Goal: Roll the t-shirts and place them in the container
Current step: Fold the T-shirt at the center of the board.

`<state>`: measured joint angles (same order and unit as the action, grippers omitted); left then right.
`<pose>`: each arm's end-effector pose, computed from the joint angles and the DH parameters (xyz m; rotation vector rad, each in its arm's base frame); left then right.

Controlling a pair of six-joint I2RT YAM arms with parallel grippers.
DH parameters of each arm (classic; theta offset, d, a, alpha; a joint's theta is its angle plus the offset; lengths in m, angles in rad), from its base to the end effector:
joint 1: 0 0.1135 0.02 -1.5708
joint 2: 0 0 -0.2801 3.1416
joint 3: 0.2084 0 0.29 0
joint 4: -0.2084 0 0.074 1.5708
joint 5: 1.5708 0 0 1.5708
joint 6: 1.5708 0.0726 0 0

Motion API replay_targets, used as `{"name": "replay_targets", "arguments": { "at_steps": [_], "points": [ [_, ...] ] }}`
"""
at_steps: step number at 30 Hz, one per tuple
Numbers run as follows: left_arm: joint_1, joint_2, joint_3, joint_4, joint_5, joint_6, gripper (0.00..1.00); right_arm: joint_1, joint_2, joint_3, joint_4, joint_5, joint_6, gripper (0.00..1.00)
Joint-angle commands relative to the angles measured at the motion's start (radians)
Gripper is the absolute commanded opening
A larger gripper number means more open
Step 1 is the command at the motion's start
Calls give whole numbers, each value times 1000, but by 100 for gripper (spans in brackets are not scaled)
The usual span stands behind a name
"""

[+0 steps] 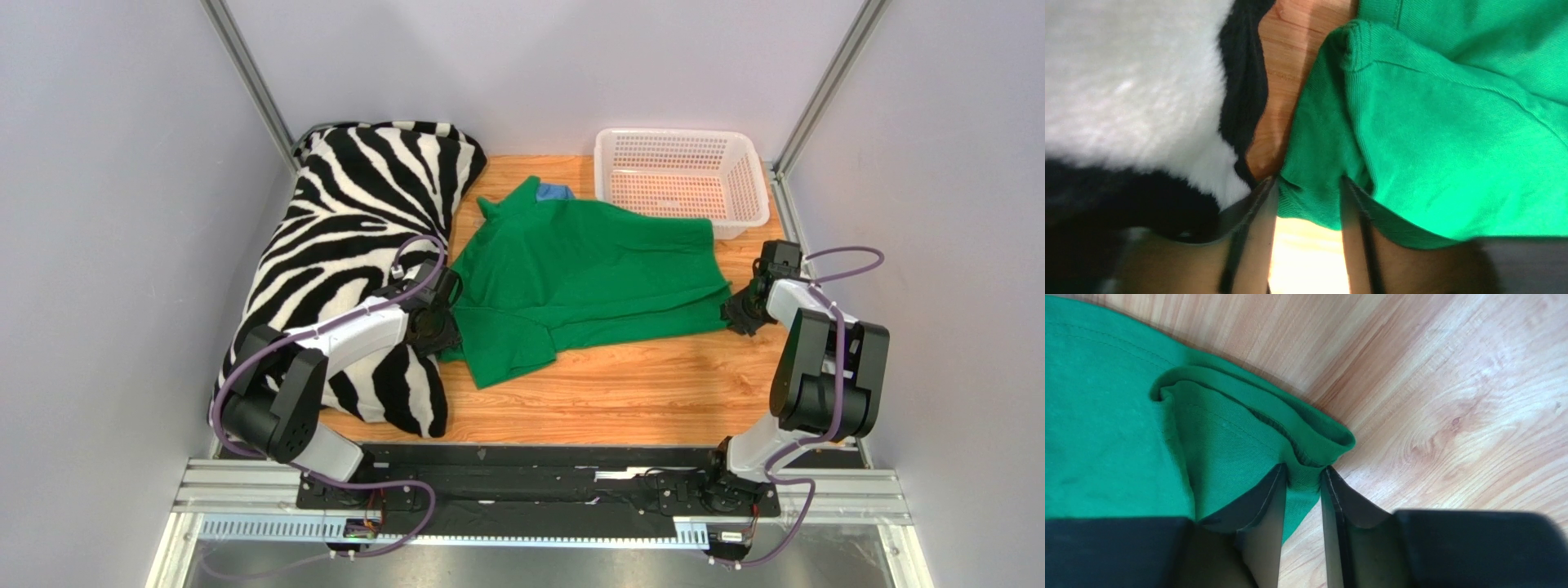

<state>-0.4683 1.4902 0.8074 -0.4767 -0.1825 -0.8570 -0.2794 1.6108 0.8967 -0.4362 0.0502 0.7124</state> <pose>0.2857 -0.1298 0.1269 -0.5726 2.6422 -0.1519 0.3303 -0.0986 0.1191 1.3070 2.3852 0.0580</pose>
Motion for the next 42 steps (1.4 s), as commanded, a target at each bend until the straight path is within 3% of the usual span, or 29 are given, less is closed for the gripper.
{"name": "replay_targets", "arguments": {
  "at_steps": [1,2,7,18,28,32,33,34,35,36,38,42],
  "points": [
    [2,39,36,23,3,26,37,-9,14,21,45,7,22,12],
    [-6,42,36,24,3,24,27,-14,15,28,33,8,24,1],
    [-38,15,42,9,-2,24,0,-40,-24,28,-35,40,24,0],
    [-159,-178,-34,-92,-44,-56,0,-161,-250,-77,-242,152,42,0],
    [-231,-390,-212,-172,-95,-172,0,-224,-370,-188,-268,128,33,0],
    [-236,-400,-221,-157,-89,-166,0,-233,-380,-199,-271,102,15,12],
    [-236,-394,-211,-151,-83,-134,4,-231,-388,-200,-268,77,7,16],
    [-236,-387,-182,-154,-80,-113,9,-233,-393,-200,-269,60,-5,26],
    [-237,-392,-168,-155,-77,-64,32,-231,-403,-199,-268,48,-14,32],
    [-239,-393,-153,-157,-74,-44,42,-228,-428,-199,-271,30,-19,44],
    [-239,-415,-113,-184,-61,19,57,-221,-456,-199,-277,20,-36,53],
    [-237,-456,-65,-235,0,84,59,-112,-532,-168,-312,74,-68,58]
  ]
}}
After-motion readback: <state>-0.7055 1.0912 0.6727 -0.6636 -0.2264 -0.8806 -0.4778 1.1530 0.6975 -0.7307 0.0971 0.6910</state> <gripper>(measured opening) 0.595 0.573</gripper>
